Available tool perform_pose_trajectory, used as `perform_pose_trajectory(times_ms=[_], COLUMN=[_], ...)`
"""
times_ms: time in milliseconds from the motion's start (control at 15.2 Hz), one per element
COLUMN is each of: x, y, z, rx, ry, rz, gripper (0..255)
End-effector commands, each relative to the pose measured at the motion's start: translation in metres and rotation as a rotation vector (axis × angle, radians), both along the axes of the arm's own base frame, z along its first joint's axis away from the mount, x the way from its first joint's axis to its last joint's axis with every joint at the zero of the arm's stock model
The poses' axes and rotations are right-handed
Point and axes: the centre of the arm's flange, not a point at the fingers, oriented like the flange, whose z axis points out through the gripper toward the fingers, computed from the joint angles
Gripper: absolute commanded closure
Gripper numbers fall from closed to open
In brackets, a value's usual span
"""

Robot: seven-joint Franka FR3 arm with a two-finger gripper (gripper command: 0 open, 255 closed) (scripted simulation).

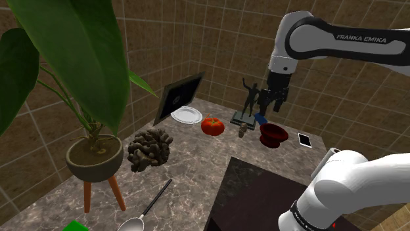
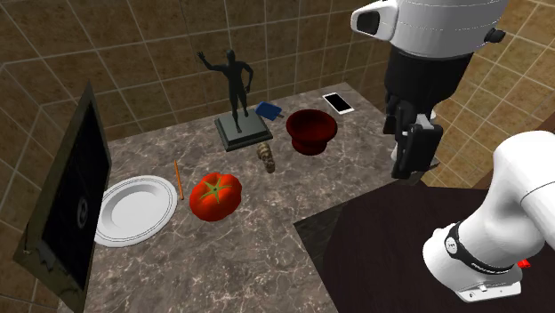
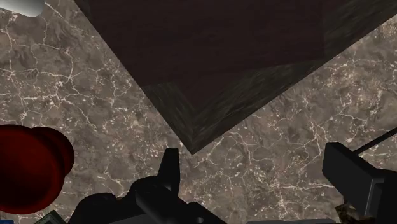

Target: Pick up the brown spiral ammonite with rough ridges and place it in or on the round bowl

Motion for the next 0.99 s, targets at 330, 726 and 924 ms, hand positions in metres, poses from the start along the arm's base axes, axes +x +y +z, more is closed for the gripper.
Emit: perform_pose_trajectory(times_ms=[330,726,924], x=[0.045,0.095,0.117], y=[-0.027,-0.066,-0.088], z=[-0.039,-0.086,-0.110], rx=[-0.002,-0.003,-0.004], ry=[-0.006,-0.013,-0.017], rz=[-0.123,-0.271,-0.344], gripper=[0,0,0])
